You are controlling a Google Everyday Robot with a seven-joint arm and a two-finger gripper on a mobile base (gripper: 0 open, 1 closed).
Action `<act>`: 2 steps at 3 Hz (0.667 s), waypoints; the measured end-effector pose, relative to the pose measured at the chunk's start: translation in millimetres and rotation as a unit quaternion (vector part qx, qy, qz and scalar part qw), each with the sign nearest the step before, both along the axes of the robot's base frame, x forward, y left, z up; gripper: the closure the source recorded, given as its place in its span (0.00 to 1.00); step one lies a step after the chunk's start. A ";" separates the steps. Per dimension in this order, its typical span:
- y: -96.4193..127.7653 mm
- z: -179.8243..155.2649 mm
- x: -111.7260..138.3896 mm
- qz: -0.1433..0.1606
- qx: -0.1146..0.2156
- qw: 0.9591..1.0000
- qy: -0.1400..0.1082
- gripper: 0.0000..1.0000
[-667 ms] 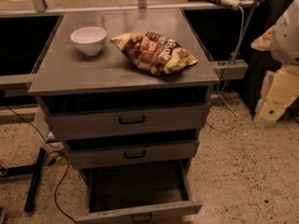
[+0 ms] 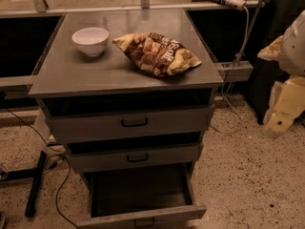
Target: Close bottom drawer
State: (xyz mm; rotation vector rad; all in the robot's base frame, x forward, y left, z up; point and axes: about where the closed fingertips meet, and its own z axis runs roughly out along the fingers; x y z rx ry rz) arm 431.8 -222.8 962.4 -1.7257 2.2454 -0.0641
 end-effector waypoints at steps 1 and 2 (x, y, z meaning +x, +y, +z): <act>0.1 -28.6 -12.8 0.029 0.012 1.000 0.006 0.00; 4.6 -65.5 -25.6 0.086 0.010 0.996 0.000 0.00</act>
Offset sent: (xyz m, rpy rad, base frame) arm -0.0401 0.0086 -0.1194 0.0112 -0.0106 0.3407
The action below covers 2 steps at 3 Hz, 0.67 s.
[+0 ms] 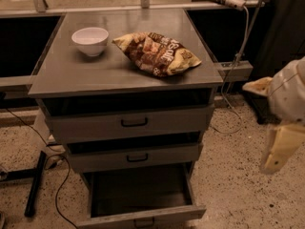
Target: Close bottom drawer
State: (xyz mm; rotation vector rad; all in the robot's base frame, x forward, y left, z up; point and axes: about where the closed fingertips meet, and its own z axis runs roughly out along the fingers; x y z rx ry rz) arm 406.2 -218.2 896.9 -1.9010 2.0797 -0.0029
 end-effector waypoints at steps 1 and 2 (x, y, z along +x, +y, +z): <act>0.5 -40.9 -11.5 0.041 0.002 0.999 -0.011 0.19; -12.1 -92.5 -14.7 0.038 0.004 0.999 0.000 0.42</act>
Offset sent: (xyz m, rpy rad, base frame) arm -0.0170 -0.0299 -0.1613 0.0178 0.0380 0.0564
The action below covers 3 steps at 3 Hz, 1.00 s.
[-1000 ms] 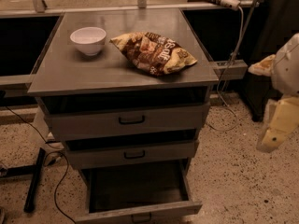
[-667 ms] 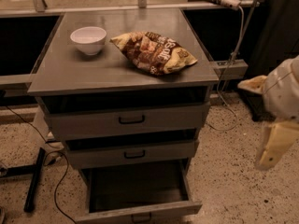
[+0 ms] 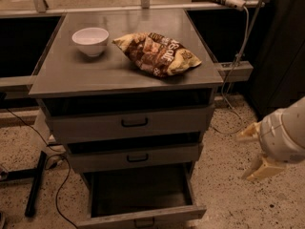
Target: Close bottom drawer
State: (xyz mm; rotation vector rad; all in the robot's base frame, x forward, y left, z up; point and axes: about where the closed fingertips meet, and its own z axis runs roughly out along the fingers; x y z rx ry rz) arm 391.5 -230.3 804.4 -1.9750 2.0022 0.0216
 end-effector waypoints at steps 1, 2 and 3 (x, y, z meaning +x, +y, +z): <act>0.0 -4.1 0.3 -0.001 0.000 1.000 0.000 0.65; 0.1 -4.1 0.3 -0.001 0.000 1.000 0.000 0.88; 1.0 -5.6 0.2 -0.001 0.001 1.000 0.001 1.00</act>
Offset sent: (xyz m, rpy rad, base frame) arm 0.0003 0.0000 -0.0041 0.0009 -0.0008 -0.0022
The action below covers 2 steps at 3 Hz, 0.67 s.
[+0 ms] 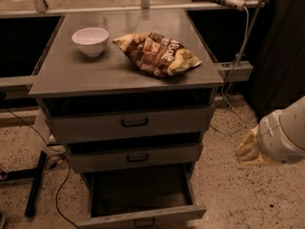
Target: Close bottom drawer
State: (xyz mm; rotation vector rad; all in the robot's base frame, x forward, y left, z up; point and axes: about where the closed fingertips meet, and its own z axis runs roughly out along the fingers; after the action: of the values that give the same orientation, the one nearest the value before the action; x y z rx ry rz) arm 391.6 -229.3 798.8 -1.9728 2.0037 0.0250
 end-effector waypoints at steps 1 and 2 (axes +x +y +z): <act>3.7 -30.0 7.2 -0.001 0.005 1.000 0.022 1.00; 1.6 -80.8 21.0 -0.003 0.021 0.999 0.038 1.00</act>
Offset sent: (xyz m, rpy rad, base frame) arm 0.0465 -0.0022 -0.1496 0.0914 0.1042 -0.0147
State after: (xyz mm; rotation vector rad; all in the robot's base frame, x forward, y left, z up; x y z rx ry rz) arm 412.7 -227.7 718.0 -1.9688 2.0379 0.1412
